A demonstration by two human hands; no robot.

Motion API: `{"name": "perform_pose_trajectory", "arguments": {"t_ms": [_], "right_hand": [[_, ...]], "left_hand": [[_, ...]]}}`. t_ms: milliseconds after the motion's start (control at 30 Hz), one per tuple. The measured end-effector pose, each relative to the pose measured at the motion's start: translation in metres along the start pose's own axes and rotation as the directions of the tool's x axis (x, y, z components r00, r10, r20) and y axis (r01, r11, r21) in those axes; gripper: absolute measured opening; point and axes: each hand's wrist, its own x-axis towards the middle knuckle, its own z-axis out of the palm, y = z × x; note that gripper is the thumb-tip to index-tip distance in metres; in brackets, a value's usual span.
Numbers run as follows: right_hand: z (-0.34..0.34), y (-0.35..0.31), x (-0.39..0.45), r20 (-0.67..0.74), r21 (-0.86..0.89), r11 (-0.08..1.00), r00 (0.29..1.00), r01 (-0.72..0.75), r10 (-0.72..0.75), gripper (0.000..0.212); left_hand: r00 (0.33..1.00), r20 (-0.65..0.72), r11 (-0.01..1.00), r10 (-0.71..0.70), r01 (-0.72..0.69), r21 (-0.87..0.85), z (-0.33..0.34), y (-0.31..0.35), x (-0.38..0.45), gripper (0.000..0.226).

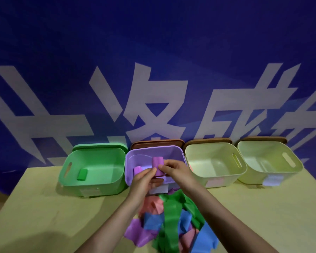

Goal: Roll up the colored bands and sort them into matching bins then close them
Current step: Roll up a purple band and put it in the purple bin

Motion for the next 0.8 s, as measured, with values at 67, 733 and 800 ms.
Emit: {"name": "perform_pose_trajectory", "arguments": {"t_ms": [67, 733, 800], "right_hand": [[0.006, 0.007, 0.016, -0.01, -0.039, 0.999, 1.0, -0.025, 0.025, 0.017], [0.074, 0.101, 0.165, -0.158, -0.324, 0.72, 0.785, -0.614, 0.598, 0.021], [0.078, 0.104, 0.166, -0.165, -0.362, 0.714, 0.795, -0.599, 0.583, 0.013]], "left_hand": [[0.998, 0.014, 0.998, -0.054, 0.053, 0.037, -0.009, 0.0, 0.015, 0.022], [0.926, -0.08, 0.454, 0.37, -0.105, 0.885, -0.108, -0.012, 0.12, 0.041], [0.919, -0.074, 0.449, 0.388, -0.118, 0.886, -0.109, -0.014, 0.122, 0.041]]}}
